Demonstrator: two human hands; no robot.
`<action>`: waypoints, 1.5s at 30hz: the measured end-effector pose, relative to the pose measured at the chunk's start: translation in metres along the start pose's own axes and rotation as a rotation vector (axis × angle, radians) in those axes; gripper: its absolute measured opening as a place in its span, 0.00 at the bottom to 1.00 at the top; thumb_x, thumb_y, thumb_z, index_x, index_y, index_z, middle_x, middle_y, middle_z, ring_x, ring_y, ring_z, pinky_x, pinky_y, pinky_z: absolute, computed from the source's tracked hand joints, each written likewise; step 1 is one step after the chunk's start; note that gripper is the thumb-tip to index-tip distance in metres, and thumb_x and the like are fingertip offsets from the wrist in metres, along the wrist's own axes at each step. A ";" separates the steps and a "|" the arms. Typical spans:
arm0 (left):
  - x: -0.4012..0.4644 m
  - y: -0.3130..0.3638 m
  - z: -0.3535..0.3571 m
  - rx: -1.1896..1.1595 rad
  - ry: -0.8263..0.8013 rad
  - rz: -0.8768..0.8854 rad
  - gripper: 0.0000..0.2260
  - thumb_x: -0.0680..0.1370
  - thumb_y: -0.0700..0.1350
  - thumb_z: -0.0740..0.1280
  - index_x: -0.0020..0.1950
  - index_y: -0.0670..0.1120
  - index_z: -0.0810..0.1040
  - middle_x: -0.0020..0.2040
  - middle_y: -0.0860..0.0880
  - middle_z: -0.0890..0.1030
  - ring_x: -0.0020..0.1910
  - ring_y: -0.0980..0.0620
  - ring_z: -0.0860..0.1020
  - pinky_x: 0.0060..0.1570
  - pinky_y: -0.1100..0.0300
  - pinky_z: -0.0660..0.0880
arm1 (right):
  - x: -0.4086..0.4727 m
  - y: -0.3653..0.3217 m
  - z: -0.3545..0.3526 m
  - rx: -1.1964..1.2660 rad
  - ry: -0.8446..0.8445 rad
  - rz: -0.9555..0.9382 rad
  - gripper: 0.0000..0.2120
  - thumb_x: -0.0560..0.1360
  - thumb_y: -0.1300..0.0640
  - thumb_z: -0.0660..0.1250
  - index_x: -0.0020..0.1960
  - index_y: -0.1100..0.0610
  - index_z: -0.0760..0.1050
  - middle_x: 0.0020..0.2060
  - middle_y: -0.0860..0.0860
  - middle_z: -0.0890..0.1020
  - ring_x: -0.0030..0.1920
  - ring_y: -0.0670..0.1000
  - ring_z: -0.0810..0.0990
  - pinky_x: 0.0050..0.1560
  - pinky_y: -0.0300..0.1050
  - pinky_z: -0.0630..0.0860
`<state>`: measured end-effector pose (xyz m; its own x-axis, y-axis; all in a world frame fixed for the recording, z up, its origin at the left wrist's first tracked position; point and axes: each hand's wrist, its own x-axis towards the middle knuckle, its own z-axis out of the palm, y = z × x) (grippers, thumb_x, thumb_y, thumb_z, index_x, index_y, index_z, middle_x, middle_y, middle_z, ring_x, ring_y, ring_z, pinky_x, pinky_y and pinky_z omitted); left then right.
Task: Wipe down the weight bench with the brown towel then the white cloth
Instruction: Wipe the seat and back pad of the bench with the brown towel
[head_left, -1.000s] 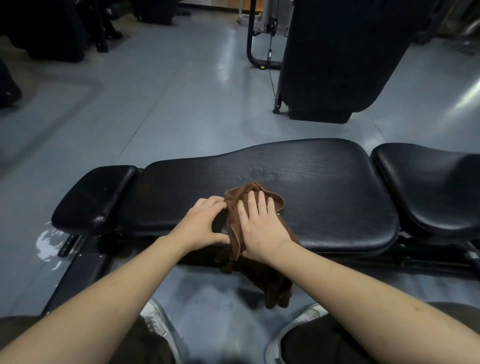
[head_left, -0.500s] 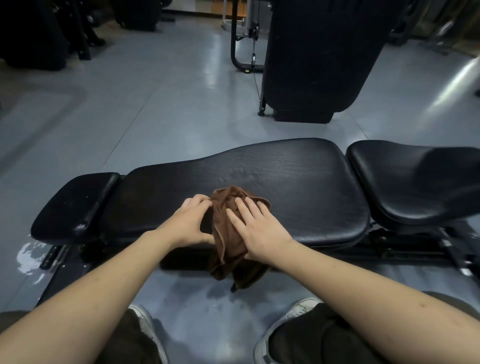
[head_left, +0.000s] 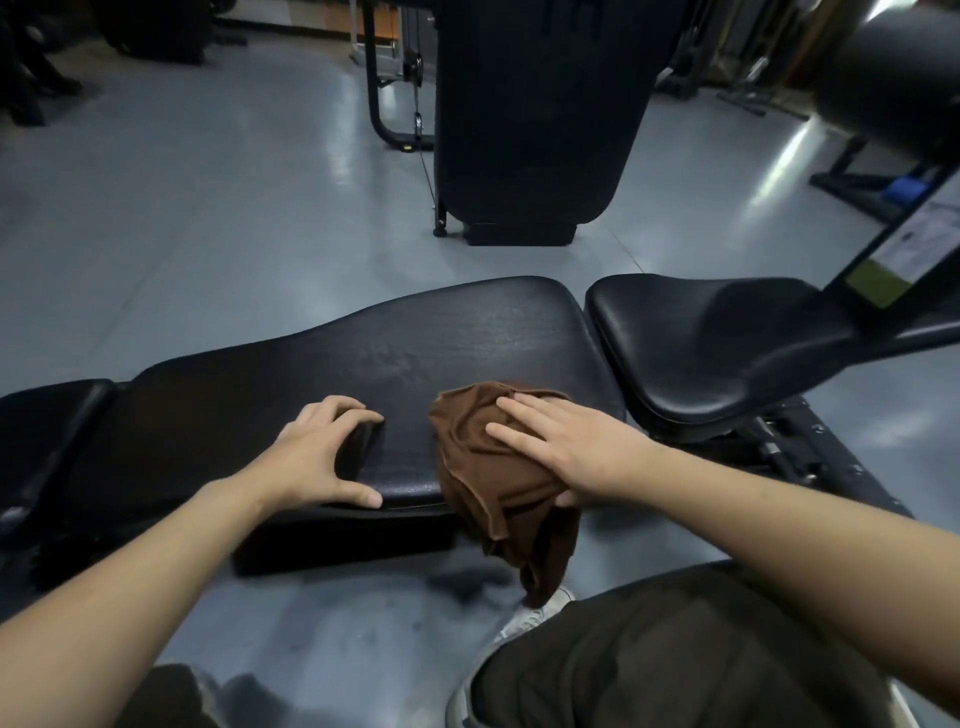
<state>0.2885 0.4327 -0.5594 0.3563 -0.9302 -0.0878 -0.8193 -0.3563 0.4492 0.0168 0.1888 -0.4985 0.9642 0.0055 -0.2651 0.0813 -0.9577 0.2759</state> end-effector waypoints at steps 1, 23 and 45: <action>0.000 0.000 0.001 -0.002 0.003 -0.001 0.50 0.54 0.77 0.70 0.74 0.61 0.66 0.70 0.60 0.62 0.70 0.53 0.60 0.70 0.49 0.63 | -0.008 0.008 -0.001 -0.012 -0.011 0.001 0.61 0.63 0.40 0.80 0.83 0.53 0.45 0.81 0.60 0.49 0.81 0.60 0.51 0.79 0.54 0.53; -0.002 -0.003 0.003 -0.068 0.015 -0.010 0.51 0.52 0.81 0.68 0.72 0.64 0.66 0.68 0.62 0.62 0.72 0.55 0.58 0.70 0.49 0.59 | 0.007 -0.030 -0.005 -0.023 0.044 0.110 0.55 0.63 0.38 0.77 0.77 0.66 0.60 0.75 0.72 0.61 0.75 0.73 0.59 0.76 0.65 0.58; -0.004 0.000 0.002 -0.037 -0.019 0.005 0.52 0.52 0.84 0.63 0.74 0.65 0.63 0.72 0.60 0.60 0.73 0.54 0.57 0.72 0.49 0.61 | 0.013 -0.026 0.009 0.075 0.056 0.254 0.58 0.63 0.33 0.75 0.82 0.57 0.52 0.78 0.66 0.58 0.77 0.68 0.59 0.74 0.62 0.62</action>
<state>0.2861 0.4365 -0.5611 0.3435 -0.9336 -0.1022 -0.8038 -0.3486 0.4821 0.0251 0.2116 -0.5177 0.9639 -0.2236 -0.1444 -0.1816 -0.9491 0.2572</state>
